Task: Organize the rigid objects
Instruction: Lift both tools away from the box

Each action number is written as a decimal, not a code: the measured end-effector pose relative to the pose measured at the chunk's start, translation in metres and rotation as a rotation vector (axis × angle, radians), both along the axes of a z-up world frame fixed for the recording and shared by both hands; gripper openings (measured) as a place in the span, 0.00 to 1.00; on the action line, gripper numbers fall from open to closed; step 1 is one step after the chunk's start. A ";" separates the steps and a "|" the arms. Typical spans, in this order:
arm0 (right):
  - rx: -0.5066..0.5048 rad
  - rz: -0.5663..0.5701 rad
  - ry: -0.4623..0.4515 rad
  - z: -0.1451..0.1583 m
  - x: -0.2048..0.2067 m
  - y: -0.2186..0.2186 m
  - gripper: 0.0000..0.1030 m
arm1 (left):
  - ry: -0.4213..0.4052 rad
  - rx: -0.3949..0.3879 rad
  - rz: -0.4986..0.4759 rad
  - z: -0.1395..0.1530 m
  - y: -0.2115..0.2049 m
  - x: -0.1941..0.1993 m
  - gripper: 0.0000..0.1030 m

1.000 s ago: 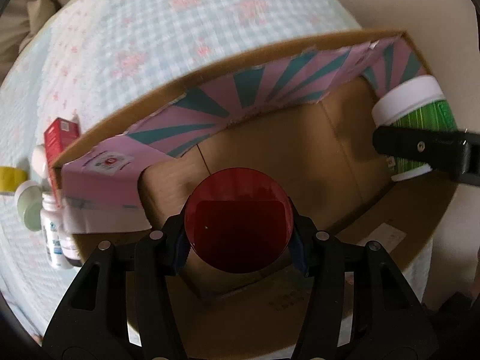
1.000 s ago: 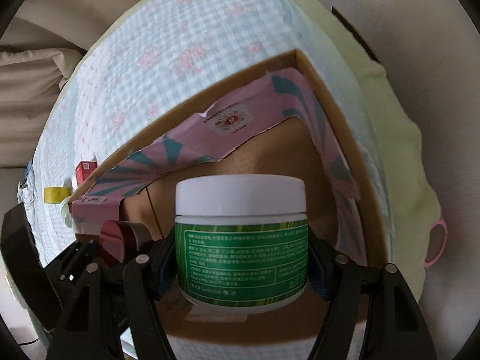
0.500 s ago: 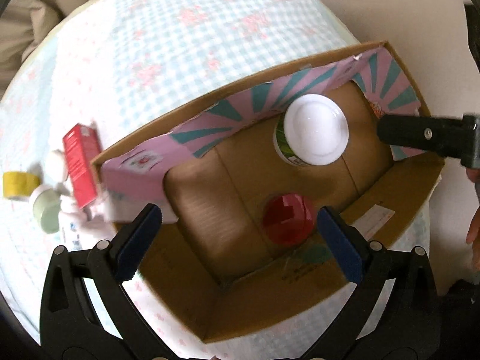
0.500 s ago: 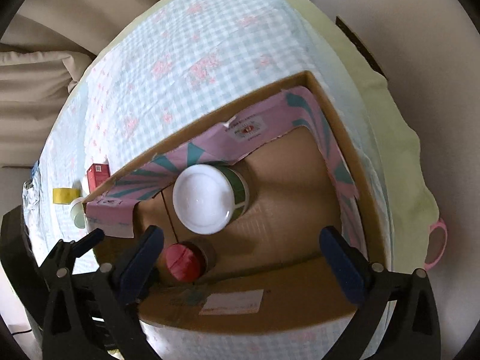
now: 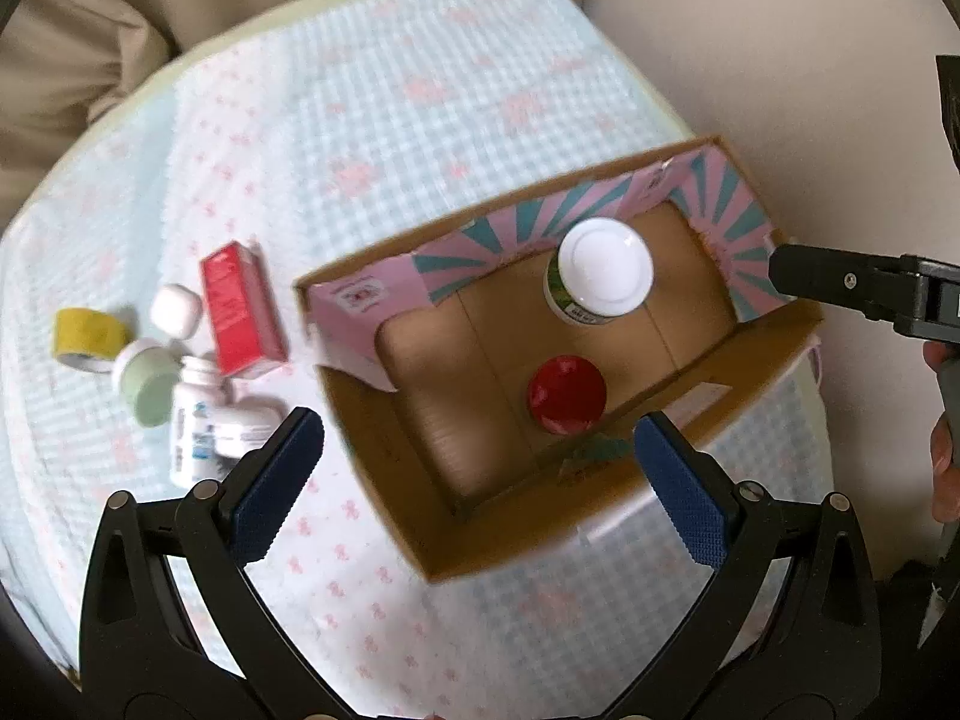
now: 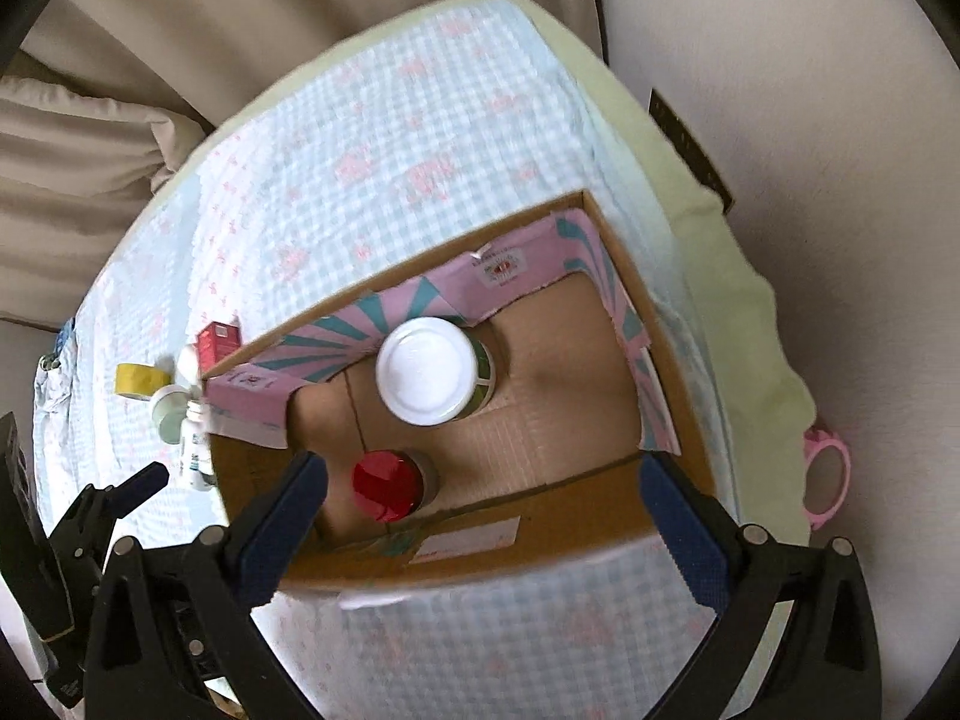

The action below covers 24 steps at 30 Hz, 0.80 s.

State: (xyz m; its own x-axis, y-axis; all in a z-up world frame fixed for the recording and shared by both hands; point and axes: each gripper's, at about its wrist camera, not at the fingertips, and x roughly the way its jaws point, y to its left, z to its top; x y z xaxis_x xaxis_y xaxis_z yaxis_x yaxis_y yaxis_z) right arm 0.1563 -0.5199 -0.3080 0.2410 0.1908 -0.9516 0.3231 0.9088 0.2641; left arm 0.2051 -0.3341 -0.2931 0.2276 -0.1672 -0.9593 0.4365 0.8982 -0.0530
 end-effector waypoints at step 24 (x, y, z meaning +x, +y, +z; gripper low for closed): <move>-0.008 0.102 -0.221 0.123 -0.068 0.158 1.00 | -0.205 -0.094 0.305 0.140 0.235 -0.070 1.00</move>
State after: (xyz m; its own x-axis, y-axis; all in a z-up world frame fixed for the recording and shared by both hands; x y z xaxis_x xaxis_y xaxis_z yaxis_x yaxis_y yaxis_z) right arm 0.0878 -0.3624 -0.1848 0.4231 0.2178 -0.8795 0.1643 0.9361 0.3108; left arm 0.1355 -0.0988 -0.1528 0.4659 -0.1475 -0.8725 0.1594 0.9839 -0.0813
